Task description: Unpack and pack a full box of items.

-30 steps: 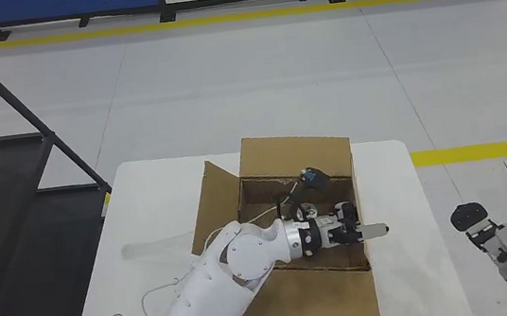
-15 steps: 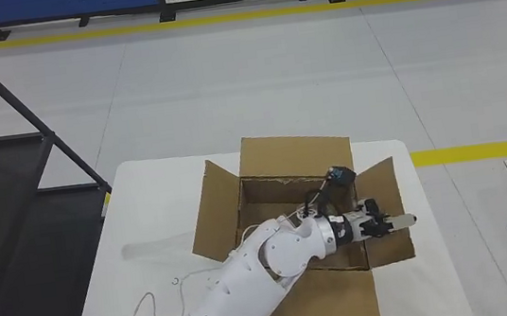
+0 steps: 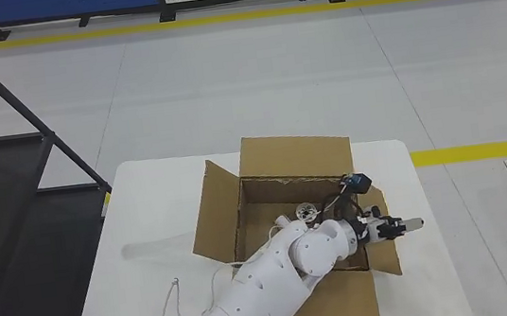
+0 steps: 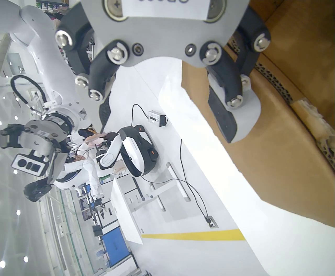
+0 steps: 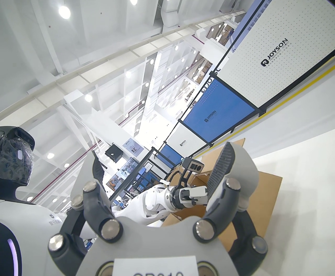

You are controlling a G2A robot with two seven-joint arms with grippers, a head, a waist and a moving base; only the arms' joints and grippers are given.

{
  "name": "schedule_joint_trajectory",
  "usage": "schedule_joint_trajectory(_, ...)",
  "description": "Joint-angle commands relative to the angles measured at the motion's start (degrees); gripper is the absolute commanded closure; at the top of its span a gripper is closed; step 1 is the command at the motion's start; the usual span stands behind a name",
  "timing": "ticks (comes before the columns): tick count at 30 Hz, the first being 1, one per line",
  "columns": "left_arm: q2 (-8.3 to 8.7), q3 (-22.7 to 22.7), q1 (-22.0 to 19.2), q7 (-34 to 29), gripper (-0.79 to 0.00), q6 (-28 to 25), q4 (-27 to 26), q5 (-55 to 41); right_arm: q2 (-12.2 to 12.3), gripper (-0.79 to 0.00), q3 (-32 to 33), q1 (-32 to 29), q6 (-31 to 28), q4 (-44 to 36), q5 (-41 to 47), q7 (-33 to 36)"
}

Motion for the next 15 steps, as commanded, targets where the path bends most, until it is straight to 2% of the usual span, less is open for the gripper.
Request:
schedule_joint_trajectory(1,-0.74,0.1,-0.4,-0.2,-0.785,0.8,1.3,0.2,0.1,-0.785,0.0,0.5,0.2,0.2,0.2,0.4)
schedule_joint_trajectory(5,-2.05,-0.1,-1.0,-0.6,-0.785,1.2,3.3,0.3,0.2,-0.785,-0.3,1.2,0.5,0.6,0.2,1.1)
schedule_joint_trajectory(9,-2.91,-0.8,-1.3,-0.5,-0.785,-0.7,4.9,0.5,0.2,-0.785,-0.6,1.7,0.7,0.9,-0.1,1.1)
schedule_joint_trajectory(15,-2.49,-4.4,-1.6,1.2,-0.785,-6.6,6.0,-0.2,0.1,-0.785,-0.8,2.4,0.5,1.3,-0.6,-1.5)
